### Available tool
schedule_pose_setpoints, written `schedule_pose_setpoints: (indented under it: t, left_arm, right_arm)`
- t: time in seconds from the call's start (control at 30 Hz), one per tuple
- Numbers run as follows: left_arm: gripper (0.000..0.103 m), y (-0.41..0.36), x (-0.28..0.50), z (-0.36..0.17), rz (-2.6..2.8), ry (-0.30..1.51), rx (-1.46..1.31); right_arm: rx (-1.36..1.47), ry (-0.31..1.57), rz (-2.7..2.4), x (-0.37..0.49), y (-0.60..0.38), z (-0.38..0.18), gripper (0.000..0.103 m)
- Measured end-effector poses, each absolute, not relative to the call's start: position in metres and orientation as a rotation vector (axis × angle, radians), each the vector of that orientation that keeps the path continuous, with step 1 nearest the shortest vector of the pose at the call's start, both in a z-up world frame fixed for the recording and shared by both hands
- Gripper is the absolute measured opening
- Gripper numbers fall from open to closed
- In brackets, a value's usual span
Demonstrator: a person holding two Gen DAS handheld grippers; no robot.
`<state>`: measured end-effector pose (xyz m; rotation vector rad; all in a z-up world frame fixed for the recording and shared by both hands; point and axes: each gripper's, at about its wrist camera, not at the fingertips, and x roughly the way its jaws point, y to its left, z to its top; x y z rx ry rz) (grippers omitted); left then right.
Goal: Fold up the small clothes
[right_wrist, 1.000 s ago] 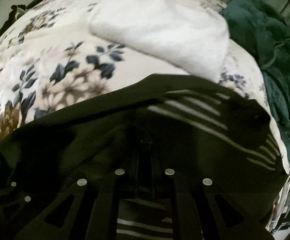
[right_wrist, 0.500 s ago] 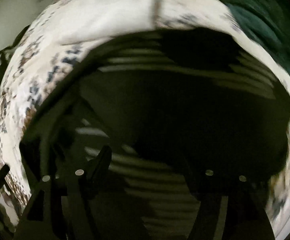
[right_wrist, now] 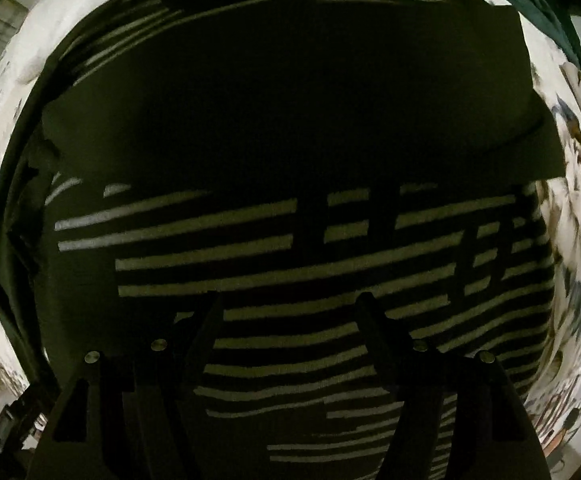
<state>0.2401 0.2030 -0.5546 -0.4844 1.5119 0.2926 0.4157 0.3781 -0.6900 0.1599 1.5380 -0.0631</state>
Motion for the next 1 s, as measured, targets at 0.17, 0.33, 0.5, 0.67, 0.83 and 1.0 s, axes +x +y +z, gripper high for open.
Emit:
schedule_pose_setpoints:
  t: [0.17, 0.33, 0.5, 0.67, 0.83, 1.0]
  left_arm:
    - [0.027, 0.174, 0.264, -0.568, 0.256, 1.525, -0.445]
    - [0.004, 0.214, 0.269, -0.550, 0.279, 1.489, -0.512]
    - [0.009, 0.331, 0.267, -0.502, 0.478, 1.368, -0.540]
    - [0.040, 0.389, 0.230, -0.504, 0.575, 1.248, -0.786]
    - [0.071, 0.377, 0.189, -0.535, 0.594, 1.190, -1.039]
    - [0.071, 0.351, 0.169, -0.587, 0.659, 1.252, -1.160]
  right_arm:
    - [0.110, 1.551, -0.032, 0.397, 0.376, -0.695, 0.070]
    - [0.097, 1.561, -0.028, 0.382, 0.363, -0.699, 0.070]
    - [0.111, 1.546, -0.024, 0.375, 0.338, -0.697, 0.070]
    - [0.145, 1.550, -0.039, 0.371, 0.311, -0.695, 0.070]
    - [0.152, 1.557, -0.035, 0.367, 0.279, -0.686, 0.070]
    - [0.151, 1.564, -0.044, 0.362, 0.245, -0.679, 0.070]
